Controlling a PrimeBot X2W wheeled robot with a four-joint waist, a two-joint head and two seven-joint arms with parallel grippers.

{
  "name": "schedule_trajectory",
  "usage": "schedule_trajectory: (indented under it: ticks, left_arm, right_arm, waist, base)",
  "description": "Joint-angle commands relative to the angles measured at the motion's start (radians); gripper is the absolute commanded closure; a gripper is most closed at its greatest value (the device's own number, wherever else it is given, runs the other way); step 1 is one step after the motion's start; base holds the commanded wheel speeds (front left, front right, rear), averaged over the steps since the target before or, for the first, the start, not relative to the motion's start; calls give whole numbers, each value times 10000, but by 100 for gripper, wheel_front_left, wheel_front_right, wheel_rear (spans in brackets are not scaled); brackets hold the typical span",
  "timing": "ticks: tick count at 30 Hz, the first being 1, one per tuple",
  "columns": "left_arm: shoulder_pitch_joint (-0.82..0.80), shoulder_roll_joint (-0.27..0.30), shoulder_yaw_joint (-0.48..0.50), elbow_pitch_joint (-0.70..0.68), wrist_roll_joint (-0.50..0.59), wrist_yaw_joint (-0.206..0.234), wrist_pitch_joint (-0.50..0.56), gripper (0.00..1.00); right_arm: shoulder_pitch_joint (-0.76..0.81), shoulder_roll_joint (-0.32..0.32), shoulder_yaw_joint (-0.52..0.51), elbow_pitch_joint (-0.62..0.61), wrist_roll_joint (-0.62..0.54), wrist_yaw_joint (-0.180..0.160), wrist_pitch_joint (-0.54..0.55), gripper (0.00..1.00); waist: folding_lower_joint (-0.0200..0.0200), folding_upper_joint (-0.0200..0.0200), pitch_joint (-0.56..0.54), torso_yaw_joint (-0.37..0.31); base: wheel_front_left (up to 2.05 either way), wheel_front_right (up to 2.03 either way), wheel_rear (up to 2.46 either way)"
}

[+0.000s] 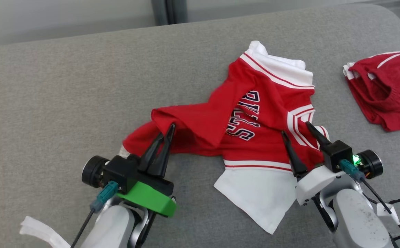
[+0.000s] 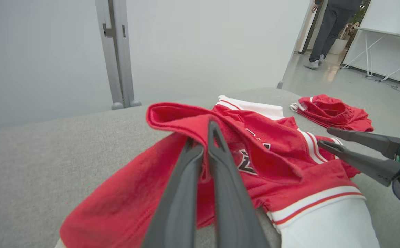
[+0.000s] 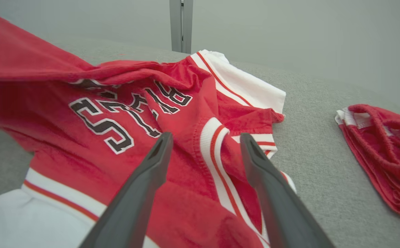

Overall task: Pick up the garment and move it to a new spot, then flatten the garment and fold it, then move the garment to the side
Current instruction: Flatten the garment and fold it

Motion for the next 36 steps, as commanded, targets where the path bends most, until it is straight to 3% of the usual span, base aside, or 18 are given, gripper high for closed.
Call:
schedule_trajectory:
  ticks: [1,8,23,24,25,26,27,36]
  left_arm:
    - [83,-14,45,-276,60,9,-2,100]
    - [201,-43,497,-1006,137,9,-4,100]
    - [-1813,870,2200,2633,206,15,-4,100]
    - [-1918,935,2269,2859,296,15,-4,83]
    - [-2104,951,2444,3096,372,15,-4,58]
    - [-2236,966,2574,3299,440,15,-4,24]
    - [-2420,969,2747,3476,542,15,-4,0]
    - [-2339,598,4176,3722,1460,475,-2,0]
  right_arm:
    - [199,-4,-72,51,89,-19,-1,0]
    - [254,71,-279,94,17,-19,-1,0]
    - [-529,109,448,-130,300,-17,-1,0]
    - [-544,114,502,-146,336,-19,-1,0]
    - [-567,113,536,-146,363,-19,-1,0]
    - [-599,115,574,-156,394,-19,-1,0]
    - [-636,114,598,-182,442,-17,-1,0]
    - [-357,115,586,-367,805,-17,-1,0]
  waist:
    - [0,0,-429,603]
    - [0,0,-502,1193]
    - [0,0,717,122]
    - [0,0,760,64]
    - [0,0,807,1]
    - [0,0,842,-45]
    - [0,0,880,-101]
    - [0,0,558,-127]
  base:
    - [0,0,0]
    - [0,0,0]
    - [0,0,0]
    - [0,0,0]
    - [0,0,0]
    - [0,0,0]
    - [0,0,0]
    - [0,0,0]
